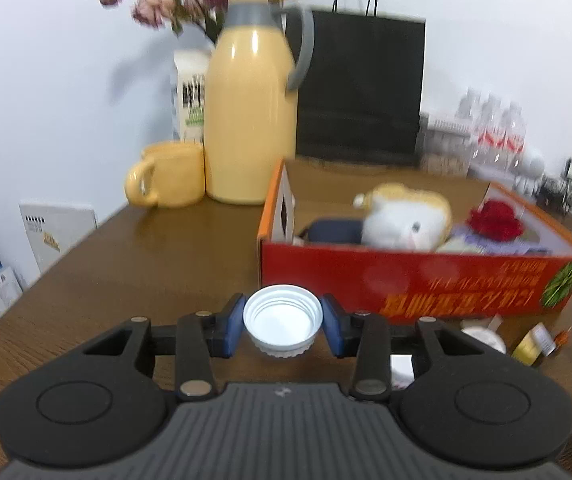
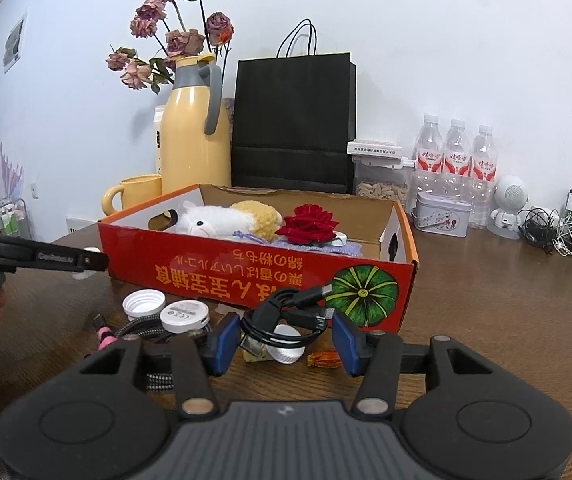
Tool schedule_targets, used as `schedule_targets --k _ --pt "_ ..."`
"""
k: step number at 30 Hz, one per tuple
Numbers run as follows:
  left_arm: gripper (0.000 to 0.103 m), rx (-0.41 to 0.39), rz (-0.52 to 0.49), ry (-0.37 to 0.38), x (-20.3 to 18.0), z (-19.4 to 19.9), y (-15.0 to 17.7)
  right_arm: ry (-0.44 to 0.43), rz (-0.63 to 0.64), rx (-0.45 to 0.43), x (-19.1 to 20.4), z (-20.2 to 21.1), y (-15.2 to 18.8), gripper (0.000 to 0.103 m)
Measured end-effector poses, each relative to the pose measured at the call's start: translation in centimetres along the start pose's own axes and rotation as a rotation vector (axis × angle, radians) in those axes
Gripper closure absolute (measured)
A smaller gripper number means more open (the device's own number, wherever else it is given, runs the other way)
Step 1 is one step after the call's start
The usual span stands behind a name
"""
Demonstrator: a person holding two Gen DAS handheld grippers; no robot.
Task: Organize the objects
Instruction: 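Carry the cable and cap over the cardboard box and open both grippers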
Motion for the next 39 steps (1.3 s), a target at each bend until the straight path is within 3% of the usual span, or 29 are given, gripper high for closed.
schedule_targets --k 8,16,24,32,39 --pt "0.062 -0.042 -0.03 0.088 -2.7 1.9 -2.6 0.001 0.027 -0.07 0.8 1.4 -2.6 0.053" --pt "0.062 -0.13 -0.081 0.097 -5.2 3.0 -7.2 0.017 0.066 -0.139 1.6 1.3 -7.5 0.054" --pt "0.062 -0.156 -0.067 0.099 -6.7 1.3 -10.5 0.031 0.054 -0.154 1.7 -1.5 -11.7 0.054" --pt "0.062 -0.129 -0.017 0.087 -6.9 -2.8 -12.5 0.064 -0.016 -0.126 -0.5 -6.3 -14.5 0.054" --pt "0.062 -0.057 0.007 0.09 -6.1 -6.4 -12.0 0.065 -0.075 -0.081 -2.9 -9.1 -13.7 0.054"
Point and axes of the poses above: each gripper's, at about its wrist camera, not at the fingertips, and z roughly against the way its jaws point, x to its left, y to its underside, the point moved 8 cm from there along -z, roughly the way its jaws point, and after that the axes turned 14 degrees about x, right-handed, at the moved point
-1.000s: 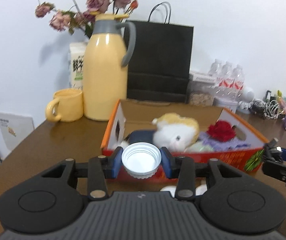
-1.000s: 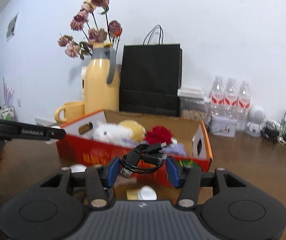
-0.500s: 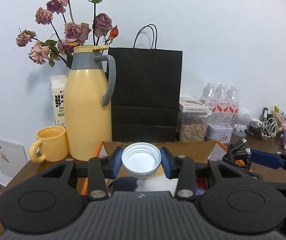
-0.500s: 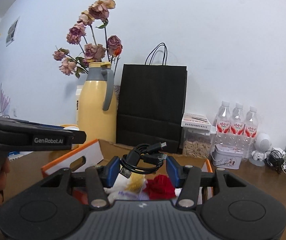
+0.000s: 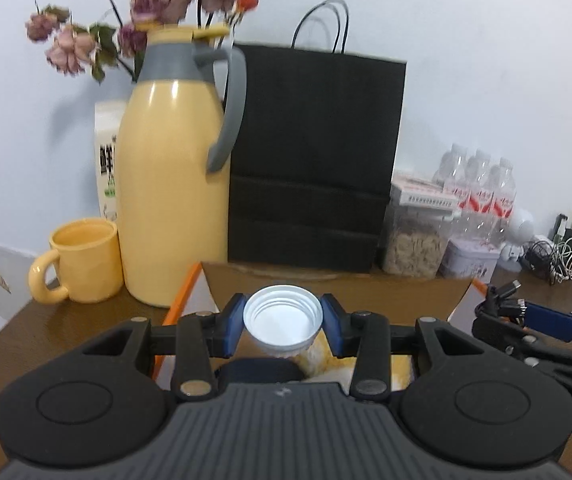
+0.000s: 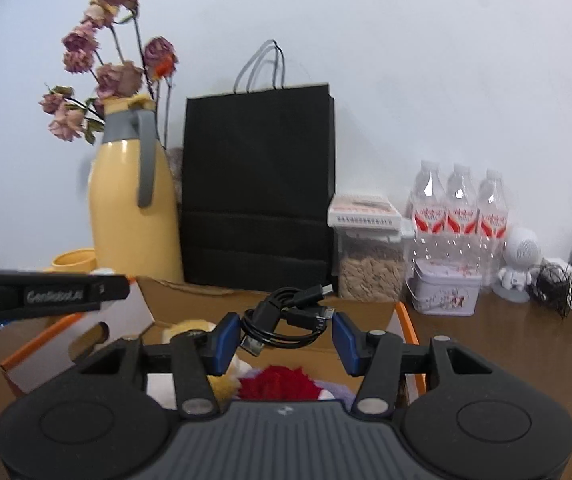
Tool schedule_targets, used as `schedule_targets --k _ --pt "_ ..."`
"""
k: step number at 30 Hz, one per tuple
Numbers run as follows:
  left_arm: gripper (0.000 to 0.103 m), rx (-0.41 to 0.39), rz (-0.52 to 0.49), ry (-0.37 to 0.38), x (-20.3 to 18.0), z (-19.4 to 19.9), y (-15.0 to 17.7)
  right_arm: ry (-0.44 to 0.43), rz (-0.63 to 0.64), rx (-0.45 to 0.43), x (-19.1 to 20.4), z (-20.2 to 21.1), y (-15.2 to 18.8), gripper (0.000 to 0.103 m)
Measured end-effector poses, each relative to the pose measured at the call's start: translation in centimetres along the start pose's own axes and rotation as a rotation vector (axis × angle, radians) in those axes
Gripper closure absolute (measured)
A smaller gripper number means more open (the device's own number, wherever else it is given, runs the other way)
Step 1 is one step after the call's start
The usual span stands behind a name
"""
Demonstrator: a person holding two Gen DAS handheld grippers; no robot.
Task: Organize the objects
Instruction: 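Carry the cable and cap over the cardboard box and open both grippers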
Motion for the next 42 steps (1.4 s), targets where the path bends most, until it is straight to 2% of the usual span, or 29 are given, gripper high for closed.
schedule_targets --k 8,9,10,11,12,13,14,15,18,31,42 --pt "0.062 0.009 -0.014 -0.006 -0.1 -0.7 0.5 0.0 0.006 0.025 -0.2 -1.2 0.7 0.053" --pt "0.059 0.006 -0.013 -0.007 -0.1 -0.7 0.5 -0.002 0.006 0.03 -0.2 -1.3 0.7 0.053" --pt "0.044 0.002 -0.013 -0.01 -0.1 -0.7 0.5 -0.005 0.006 0.037 -0.1 -1.4 0.8 0.052" --pt "0.035 -0.001 -0.016 -0.015 -0.1 -0.7 0.5 -0.009 0.003 0.04 -0.1 -1.5 0.9 0.051" --pt "0.016 -0.01 -0.02 -0.02 -0.2 -0.5 0.5 -0.01 0.0 0.041 -0.1 -1.5 0.9 0.043" --pt "0.001 -0.027 -0.022 -0.025 -0.2 -0.4 0.4 -0.008 -0.001 0.042 -0.2 -1.6 0.9 0.03" --pt "0.0 -0.043 -0.021 -0.033 -0.2 -0.2 0.4 -0.008 -0.002 0.042 -0.2 -1.5 1.0 0.023" --pt "0.0 -0.056 -0.019 -0.043 -0.2 0.0 0.3 -0.009 -0.005 0.04 -0.2 -1.5 1.0 0.011" --pt "0.0 -0.051 -0.013 -0.042 -0.2 0.0 0.3 -0.015 -0.009 0.051 -0.3 -1.6 1.1 0.0" --pt "0.0 -0.051 -0.002 -0.042 -0.1 0.1 0.5 -0.007 -0.011 0.053 -0.4 -1.5 1.1 0.0" --pt "0.0 -0.126 0.005 -0.021 0.2 2.1 0.7 -0.018 0.012 0.029 0.5 0.4 1.0 0.0"
Point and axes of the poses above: each gripper's, at about its wrist camera, not at the fingertips, and z roughly against the way its jaws point, x to its left, y to its underside, the point moved 8 cm from there along -z, roughly the way its jaws point, and after that the axes turned 14 degrees about x, right-handed, at the moved point
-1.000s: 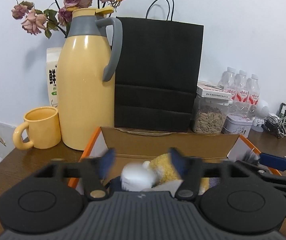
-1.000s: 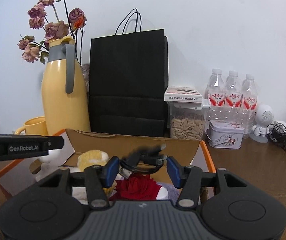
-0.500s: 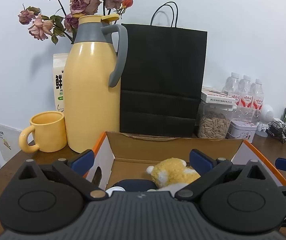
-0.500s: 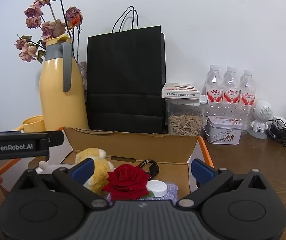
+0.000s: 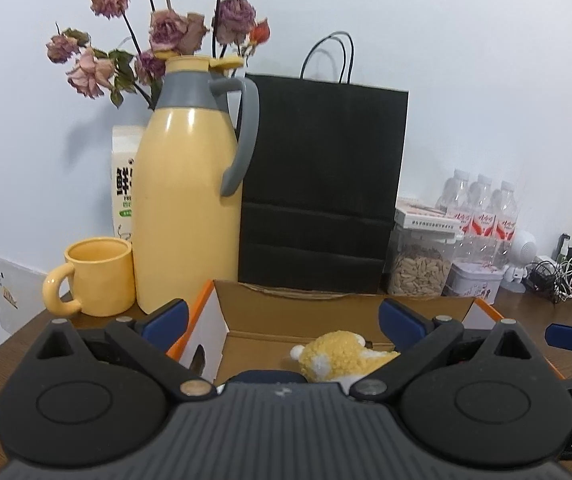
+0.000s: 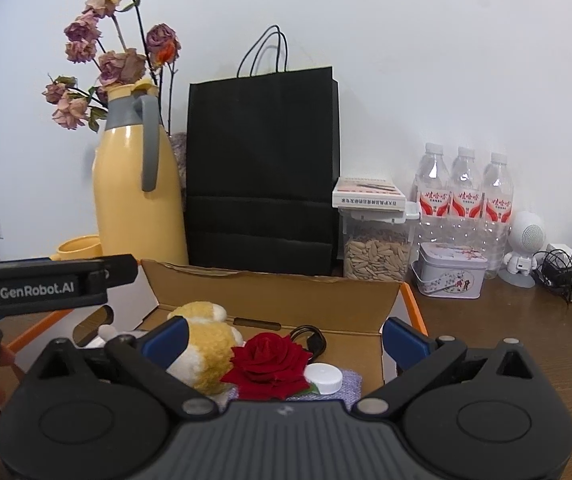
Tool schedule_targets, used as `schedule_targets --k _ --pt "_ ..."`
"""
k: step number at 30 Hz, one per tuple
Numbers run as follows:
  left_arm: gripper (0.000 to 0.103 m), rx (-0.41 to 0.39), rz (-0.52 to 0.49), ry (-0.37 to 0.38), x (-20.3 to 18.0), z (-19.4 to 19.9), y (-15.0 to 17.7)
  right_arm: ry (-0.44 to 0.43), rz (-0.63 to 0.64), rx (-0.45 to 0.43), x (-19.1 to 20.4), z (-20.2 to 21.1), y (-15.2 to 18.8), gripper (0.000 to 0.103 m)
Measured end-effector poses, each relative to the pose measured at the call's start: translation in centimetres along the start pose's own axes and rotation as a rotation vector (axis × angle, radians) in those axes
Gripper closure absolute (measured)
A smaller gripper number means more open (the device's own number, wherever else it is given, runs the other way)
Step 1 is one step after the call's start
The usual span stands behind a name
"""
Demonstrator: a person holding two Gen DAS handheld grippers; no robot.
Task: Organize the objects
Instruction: 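Carry the cable and cap over the cardboard box and open both grippers, then grasp a white bottle cap with the right gripper while the left gripper approaches another cap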
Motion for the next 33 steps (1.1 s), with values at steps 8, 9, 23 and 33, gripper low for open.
schedule_targets --k 8,9,23,33 --pt "0.0 -0.022 -0.018 -0.003 0.8 2.1 1.4 0.024 0.026 -0.035 0.3 2.4 1.0 0.0" --pt "0.0 -0.018 -0.025 0.0 0.9 2.5 1.8 0.025 0.028 -0.036 0.3 2.8 1.2 0.0" --pt "0.0 0.037 -0.06 0.025 2.4 6.7 6.5 0.027 0.074 0.014 0.4 6.7 7.1 0.0" --pt "0.0 0.137 -0.028 0.032 4.3 7.7 9.8 0.037 0.08 0.136 0.1 7.2 11.6 0.0"
Point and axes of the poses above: each gripper's, at about its wrist camera, not at the fingertips, and z roughly against the way its jaws point, x to its left, y to its underside, the point moved 8 cm from there along -z, roughly the way its jaws point, and after that the axes turned 14 degrees about x, right-handed, at the moved point
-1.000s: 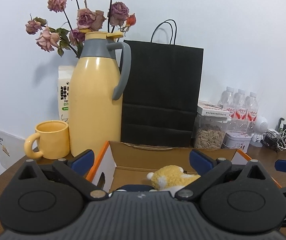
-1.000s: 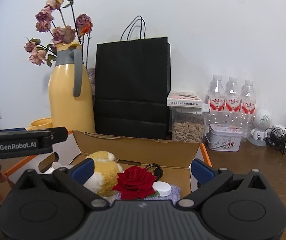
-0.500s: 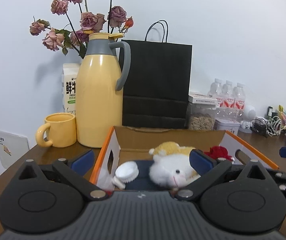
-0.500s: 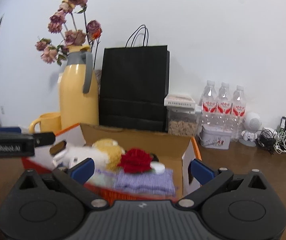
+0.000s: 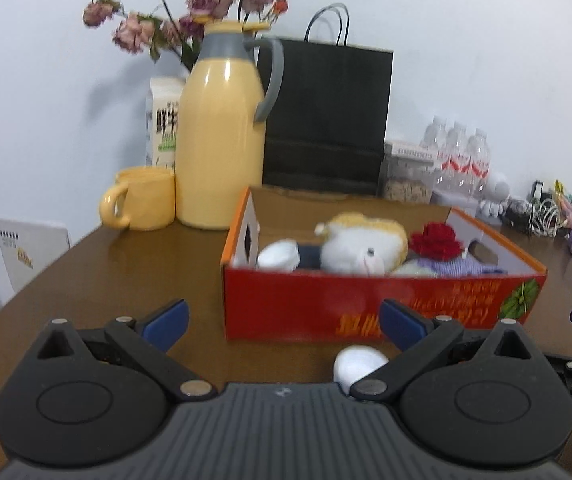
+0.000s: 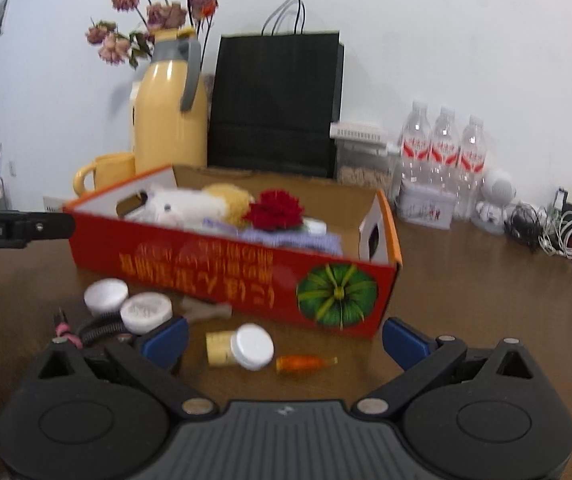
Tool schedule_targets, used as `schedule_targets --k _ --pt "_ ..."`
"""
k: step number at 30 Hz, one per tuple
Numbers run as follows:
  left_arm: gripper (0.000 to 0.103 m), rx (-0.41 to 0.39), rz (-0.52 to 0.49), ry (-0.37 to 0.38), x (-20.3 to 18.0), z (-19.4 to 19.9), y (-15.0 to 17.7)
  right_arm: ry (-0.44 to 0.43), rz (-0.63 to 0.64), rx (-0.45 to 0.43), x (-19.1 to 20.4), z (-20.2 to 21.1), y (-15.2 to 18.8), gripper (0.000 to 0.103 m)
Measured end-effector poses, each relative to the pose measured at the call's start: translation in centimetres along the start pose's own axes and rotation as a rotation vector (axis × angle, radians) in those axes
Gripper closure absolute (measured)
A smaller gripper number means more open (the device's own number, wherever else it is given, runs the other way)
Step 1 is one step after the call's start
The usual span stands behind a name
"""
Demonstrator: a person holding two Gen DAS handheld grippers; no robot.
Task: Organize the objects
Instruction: 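Grasp a white bottle cap with the right gripper while the left gripper approaches another cap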
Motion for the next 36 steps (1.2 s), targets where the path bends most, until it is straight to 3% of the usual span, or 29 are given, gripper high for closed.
schedule_targets --k 6,8,12,16,20,26,29,31,36 --pt "0.0 0.027 0.023 -0.002 0.5 -0.3 0.5 0.013 0.004 0.051 0.1 -1.3 0.5 0.0" --pt "0.0 0.031 0.021 0.002 0.5 -0.4 0.6 0.003 -0.009 0.04 0.0 -1.2 0.5 0.005" --pt "0.0 0.028 0.019 0.006 0.4 -0.3 0.5 -0.037 -0.029 0.028 0.2 -1.4 0.1 0.023" --pt "0.0 0.027 0.022 0.003 0.4 -0.3 0.5 -0.072 -0.04 0.057 0.6 -2.5 -0.2 0.053" --pt "0.0 0.031 0.023 0.003 0.4 -0.4 0.5 -0.107 -0.059 0.08 1.0 -3.5 -0.6 0.058" --pt "0.0 0.034 0.025 0.002 0.5 -0.5 0.5 -0.164 -0.073 0.089 1.3 -3.7 -0.6 0.076" --pt "0.0 0.034 0.023 0.001 0.5 -0.5 0.6 -0.157 -0.066 0.086 1.4 -3.6 -0.6 0.077" --pt "0.0 0.035 0.024 0.001 0.5 -0.5 0.6 -0.156 -0.057 0.079 1.5 -3.5 -0.6 0.087" --pt "0.0 0.043 0.024 -0.003 0.5 -0.8 0.7 -0.12 -0.046 0.017 1.3 -2.6 -1.0 0.093"
Point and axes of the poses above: each gripper's, at about its wrist camera, not at the fingertips, and z roughly against the way its jaws point, x to its left, y to its underside, the point moved 8 cm from there along -z, roughly the way its jaws point, and after that the axes turned 14 degrees about x, right-handed, at the moved point
